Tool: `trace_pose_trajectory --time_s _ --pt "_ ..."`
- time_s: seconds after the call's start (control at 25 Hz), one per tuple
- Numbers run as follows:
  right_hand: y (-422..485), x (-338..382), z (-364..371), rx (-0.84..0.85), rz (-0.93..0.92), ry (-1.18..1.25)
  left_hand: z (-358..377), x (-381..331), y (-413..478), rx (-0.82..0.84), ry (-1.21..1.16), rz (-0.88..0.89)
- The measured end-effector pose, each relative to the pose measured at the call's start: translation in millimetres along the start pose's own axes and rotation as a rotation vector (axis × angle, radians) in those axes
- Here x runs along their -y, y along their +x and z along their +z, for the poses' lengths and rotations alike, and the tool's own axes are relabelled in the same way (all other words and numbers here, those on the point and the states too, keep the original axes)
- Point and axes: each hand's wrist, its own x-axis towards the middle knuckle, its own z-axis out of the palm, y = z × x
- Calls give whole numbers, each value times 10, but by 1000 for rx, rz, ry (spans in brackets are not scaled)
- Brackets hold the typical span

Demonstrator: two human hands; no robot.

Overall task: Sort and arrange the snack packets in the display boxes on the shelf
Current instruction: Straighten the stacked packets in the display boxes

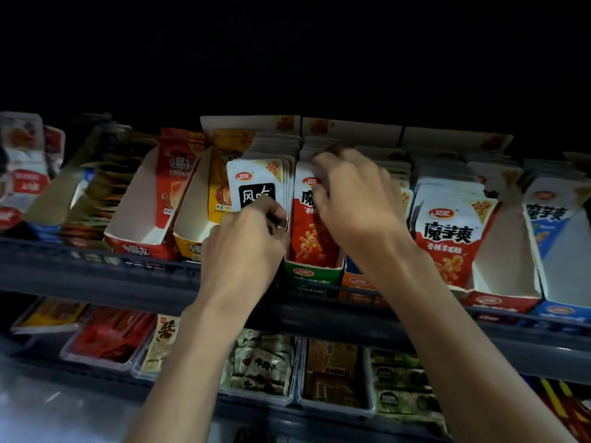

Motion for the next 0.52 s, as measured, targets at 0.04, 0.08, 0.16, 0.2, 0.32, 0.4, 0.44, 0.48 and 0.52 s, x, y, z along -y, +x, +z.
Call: trace_pose_trajectory --time_s 0.04,0.08,0.16,0.2,0.32,0.4,0.44,0.48,0.52 --pt "-10 4 -5 -15 -1 0 -3 -3 -2 -4 -7 -1" --pt "-18 -1 -11 -30 -4 0 1 -5 -3 -7 -10 -2" --pt "-40 -23 -39 -44 -11 5 8 -18 -7 -24 -16 -5" --pt "-52 -40 -50 -45 -17 8 9 -31 -8 -36 -20 -4" --pt "-77 -91 -78 -44 -24 3 12 -54 -1 -64 -65 2" --pt "-84 -134 -88 -46 -13 -6 23 -68 3 -79 -93 24" --pt "-84 -156 -87 -50 -9 -15 28 -82 -1 -86 -89 38" --pt "-89 -179 -83 -63 -16 -17 37 -93 -1 -92 -77 45" --pt "-94 -198 -78 -99 -37 3 37 -105 -2 -101 -69 42"
